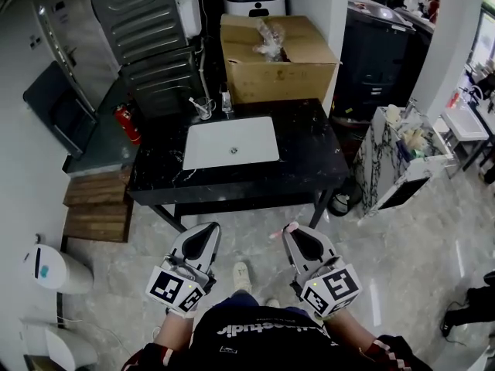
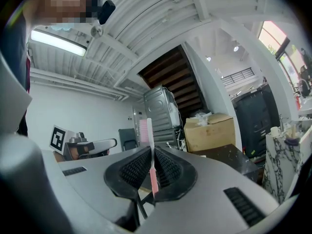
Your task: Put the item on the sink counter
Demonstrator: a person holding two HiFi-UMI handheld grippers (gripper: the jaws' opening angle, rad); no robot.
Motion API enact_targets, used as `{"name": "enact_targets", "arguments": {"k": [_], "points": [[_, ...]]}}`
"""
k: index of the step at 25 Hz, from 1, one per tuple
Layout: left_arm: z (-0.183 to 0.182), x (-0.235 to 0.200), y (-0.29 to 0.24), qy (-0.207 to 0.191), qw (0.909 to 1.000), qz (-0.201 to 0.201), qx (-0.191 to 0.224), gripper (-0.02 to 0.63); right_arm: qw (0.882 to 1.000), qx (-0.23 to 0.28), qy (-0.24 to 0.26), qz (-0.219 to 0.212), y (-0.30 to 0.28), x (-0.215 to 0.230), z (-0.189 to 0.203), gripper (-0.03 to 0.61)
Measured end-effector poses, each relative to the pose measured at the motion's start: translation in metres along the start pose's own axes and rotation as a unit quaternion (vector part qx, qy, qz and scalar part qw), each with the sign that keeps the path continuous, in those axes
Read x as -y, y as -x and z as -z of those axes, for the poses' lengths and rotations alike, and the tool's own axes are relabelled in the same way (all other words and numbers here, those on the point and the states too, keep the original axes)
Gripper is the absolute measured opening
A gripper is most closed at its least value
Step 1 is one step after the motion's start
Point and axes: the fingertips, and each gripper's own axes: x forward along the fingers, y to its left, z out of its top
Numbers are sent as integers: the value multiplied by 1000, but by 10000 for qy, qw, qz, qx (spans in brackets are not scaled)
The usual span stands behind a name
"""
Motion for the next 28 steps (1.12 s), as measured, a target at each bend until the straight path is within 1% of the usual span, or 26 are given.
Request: {"name": "enact_targets", "arguments": {"k": [7, 11, 14, 19, 28], "points": [[11, -21, -24, 138, 9999, 40, 29, 15, 9999, -147, 2, 58, -20, 13, 6, 51], [13, -43, -39, 146, 9998, 76, 63, 15, 9998, -156, 29, 141, -43, 23, 5, 52], [14, -76, -51, 302, 9994, 32, 141, 15, 9997, -189, 34, 160, -73, 31, 6, 51], [22, -136, -72, 280, 9995, -35, 145, 15, 9995, -307, 79, 95, -137, 35, 10, 51], [21, -238, -117, 333, 9991, 113, 238, 15, 9995, -238, 191, 83, -255, 40, -7, 51]]}}
